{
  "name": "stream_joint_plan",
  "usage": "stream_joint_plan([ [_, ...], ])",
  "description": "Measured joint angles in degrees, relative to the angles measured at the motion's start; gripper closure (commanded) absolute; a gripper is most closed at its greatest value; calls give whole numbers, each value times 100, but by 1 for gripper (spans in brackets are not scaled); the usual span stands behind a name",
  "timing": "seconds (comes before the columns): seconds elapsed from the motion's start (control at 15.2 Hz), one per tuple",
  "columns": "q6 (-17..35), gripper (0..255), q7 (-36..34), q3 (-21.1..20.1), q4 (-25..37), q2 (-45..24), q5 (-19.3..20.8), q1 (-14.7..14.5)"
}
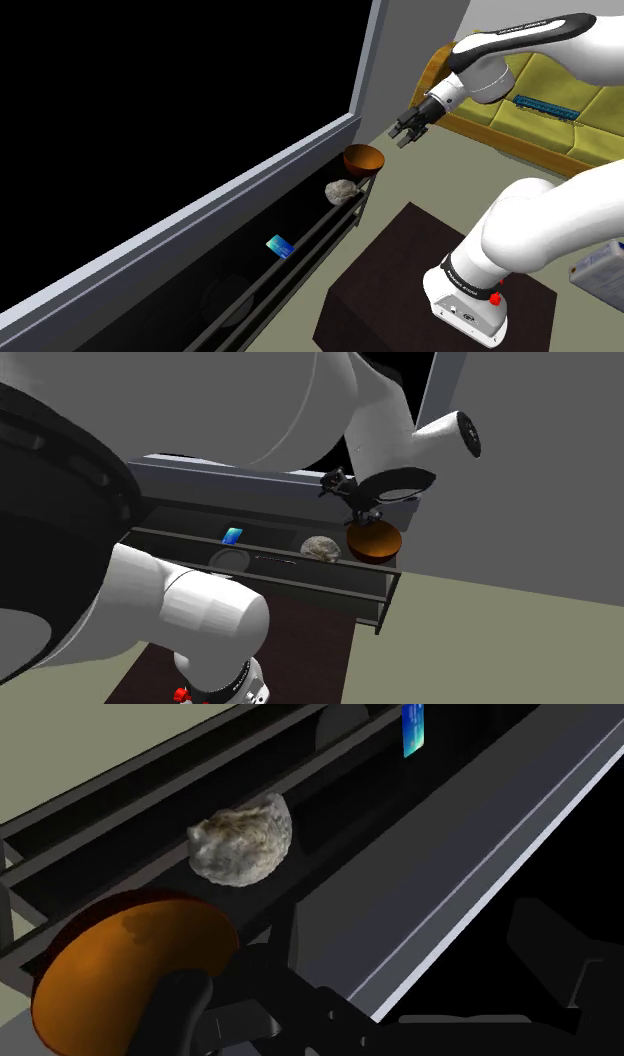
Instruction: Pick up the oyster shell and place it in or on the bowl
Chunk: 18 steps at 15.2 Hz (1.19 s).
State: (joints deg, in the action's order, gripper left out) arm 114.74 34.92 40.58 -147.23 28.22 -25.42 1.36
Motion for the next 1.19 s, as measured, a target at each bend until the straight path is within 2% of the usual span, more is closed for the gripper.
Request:
stream_joint_plan([
  [0.26, -46, 0, 1188, 1131, 159, -1159, -1110, -592],
  [0.4, -385, 0, 1988, 1734, 300, -2054, -1922, -926],
  [0.53, -1060, 0, 2763, 2037, 538, -3193, -2863, -1010],
  [0.66, -1758, 0, 3404, 1894, 691, -4221, -3654, -681],
  [0.79, -2389, 0, 3853, 1464, 961, -5163, -4295, -127],
  [0.99, -3030, 0, 4224, 792, 1307, -6200, -5007, 588],
  [1.19, -3539, 0, 4455, 211, 1659, -7071, -5507, 1216],
])
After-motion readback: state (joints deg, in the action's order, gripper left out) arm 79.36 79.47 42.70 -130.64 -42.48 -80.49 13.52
